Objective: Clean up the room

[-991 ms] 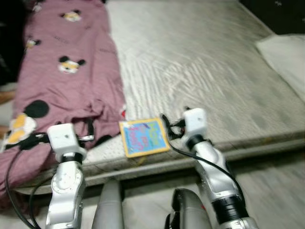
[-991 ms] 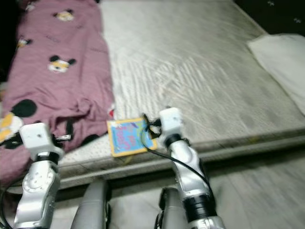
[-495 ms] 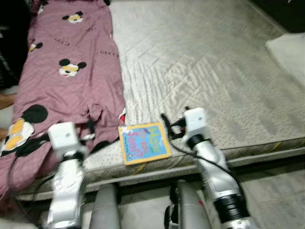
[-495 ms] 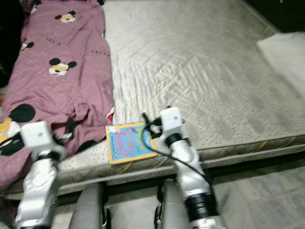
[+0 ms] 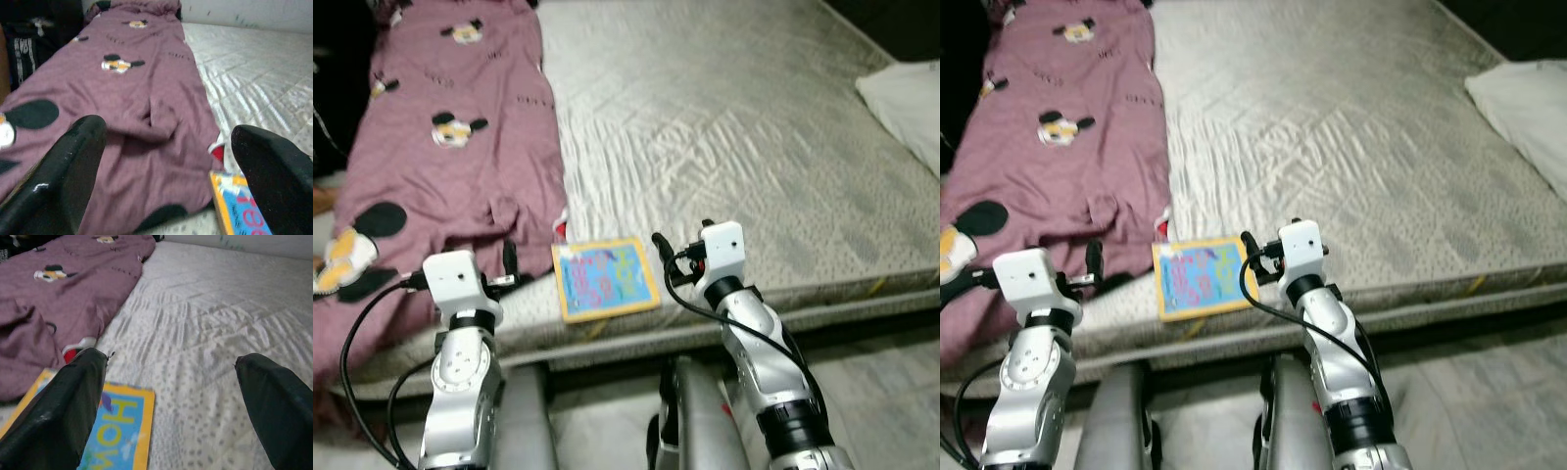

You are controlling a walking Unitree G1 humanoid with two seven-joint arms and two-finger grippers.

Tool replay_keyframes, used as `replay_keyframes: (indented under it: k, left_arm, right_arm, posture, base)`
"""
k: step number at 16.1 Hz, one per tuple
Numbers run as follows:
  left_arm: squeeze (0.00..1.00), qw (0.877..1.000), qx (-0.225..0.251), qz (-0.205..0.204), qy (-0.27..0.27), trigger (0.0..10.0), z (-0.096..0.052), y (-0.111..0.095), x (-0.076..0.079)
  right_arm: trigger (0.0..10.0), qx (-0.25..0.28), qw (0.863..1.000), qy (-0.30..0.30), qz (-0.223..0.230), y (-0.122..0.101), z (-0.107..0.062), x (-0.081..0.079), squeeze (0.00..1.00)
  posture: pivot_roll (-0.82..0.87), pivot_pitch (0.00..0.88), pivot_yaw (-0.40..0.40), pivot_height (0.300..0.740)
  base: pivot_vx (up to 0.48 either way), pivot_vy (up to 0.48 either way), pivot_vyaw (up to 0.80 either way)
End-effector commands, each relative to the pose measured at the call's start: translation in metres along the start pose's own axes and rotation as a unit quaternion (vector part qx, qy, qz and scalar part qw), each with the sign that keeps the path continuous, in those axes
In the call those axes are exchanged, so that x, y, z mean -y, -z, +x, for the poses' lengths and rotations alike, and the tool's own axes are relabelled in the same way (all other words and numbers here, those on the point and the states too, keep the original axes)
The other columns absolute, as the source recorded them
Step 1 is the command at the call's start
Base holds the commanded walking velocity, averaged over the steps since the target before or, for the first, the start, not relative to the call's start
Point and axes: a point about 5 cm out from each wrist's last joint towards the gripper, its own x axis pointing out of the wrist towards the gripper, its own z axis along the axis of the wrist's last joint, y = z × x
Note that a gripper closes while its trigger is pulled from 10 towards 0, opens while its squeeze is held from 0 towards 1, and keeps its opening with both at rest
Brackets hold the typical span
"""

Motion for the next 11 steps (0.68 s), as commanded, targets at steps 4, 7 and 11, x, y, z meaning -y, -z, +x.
replay_keyframes:
  k: [4, 7, 11]
  left_arm:
    - [0.0, 0.999, -0.021, -0.026, -0.024, 10.0, 0.002, 0.005, -0.005]
    - [0.0, 0.996, -0.052, -0.057, -0.05, 10.0, 0.011, 0.012, -0.008]
    - [0.0, 0.993, -0.067, -0.082, -0.058, 10.0, 0.018, 0.018, -0.004]
  right_arm:
    - [10.0, -0.005, 1.0, 0.005, 0.004, 0.001, -0.001, 0.003, 0.0]
    - [10.0, -0.002, 1.0, 0.023, -0.003, -0.001, -0.005, 0.013, 0.0]
    - [10.0, -0.003, 1.0, 0.026, -0.011, -0.003, -0.008, 0.017, 0.0]
  posture:
    - [-0.03, 0.144, -0.043, 0.526]
    - [-0.04, 0.152, -0.052, 0.526]
    - [-0.07, 0.166, -0.064, 0.526]
  base:
    - [0.0, 0.0, 0.0]
    - [0.0, 0.0, 0.0]
    - [0.0, 0.0, 0.0]
